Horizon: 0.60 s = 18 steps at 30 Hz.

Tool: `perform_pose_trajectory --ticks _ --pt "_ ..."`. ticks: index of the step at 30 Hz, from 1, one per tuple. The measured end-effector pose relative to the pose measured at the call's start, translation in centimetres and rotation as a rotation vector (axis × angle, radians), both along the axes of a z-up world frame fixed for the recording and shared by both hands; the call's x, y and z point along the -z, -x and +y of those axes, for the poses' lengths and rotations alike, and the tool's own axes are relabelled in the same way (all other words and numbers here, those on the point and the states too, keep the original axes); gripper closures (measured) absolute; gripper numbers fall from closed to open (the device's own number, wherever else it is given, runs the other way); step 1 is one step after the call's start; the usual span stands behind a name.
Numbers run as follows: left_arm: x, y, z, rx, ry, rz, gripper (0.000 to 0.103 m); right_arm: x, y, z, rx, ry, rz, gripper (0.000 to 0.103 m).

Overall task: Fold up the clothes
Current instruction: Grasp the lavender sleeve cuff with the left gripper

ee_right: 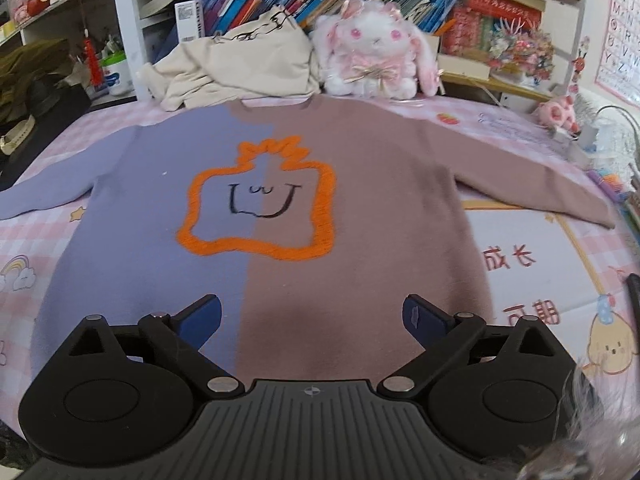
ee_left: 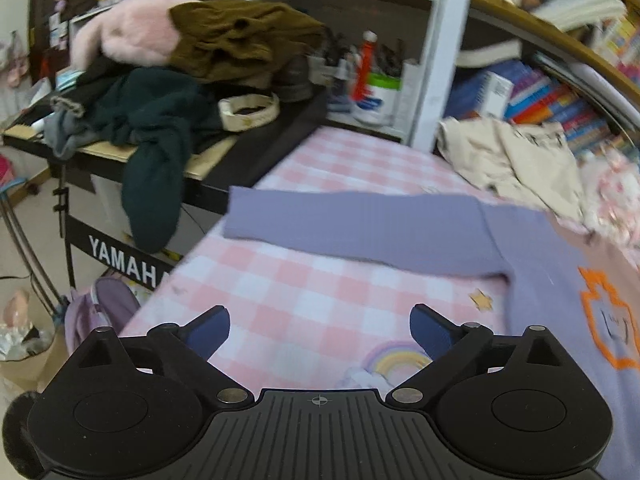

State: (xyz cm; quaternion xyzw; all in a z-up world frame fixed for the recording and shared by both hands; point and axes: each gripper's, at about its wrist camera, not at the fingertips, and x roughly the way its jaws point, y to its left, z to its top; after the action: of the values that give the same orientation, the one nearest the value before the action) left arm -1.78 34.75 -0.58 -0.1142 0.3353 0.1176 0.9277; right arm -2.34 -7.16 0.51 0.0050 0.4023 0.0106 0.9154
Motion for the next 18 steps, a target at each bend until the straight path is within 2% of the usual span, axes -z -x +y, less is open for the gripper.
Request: perform_pose_trajectory --ticks 9,14,17,18 --pt "1.3 -3.3 5.1 -0.099 0.104 -0.071 0.006 -0.5 0.0 1.0 -0.028 0.075 -0.014 0.004" --pt "2.4 -5.3 7.6 -0.167 0.207 -0.094 0.019 -0.7 0.3 1.0 -0.046 0.100 -0.027 0.004" --pt "3.1 -6.4 8.6 -0.205 0.221 -0.094 0.023 -0.7 0.3 0.7 -0.044 0.104 -0.027 0.004" --pt "3.3 -6.7 8.8 -0.215 0.225 -0.092 0.028 -0.7 0.3 0.5 -0.038 0.103 -0.022 0.004"
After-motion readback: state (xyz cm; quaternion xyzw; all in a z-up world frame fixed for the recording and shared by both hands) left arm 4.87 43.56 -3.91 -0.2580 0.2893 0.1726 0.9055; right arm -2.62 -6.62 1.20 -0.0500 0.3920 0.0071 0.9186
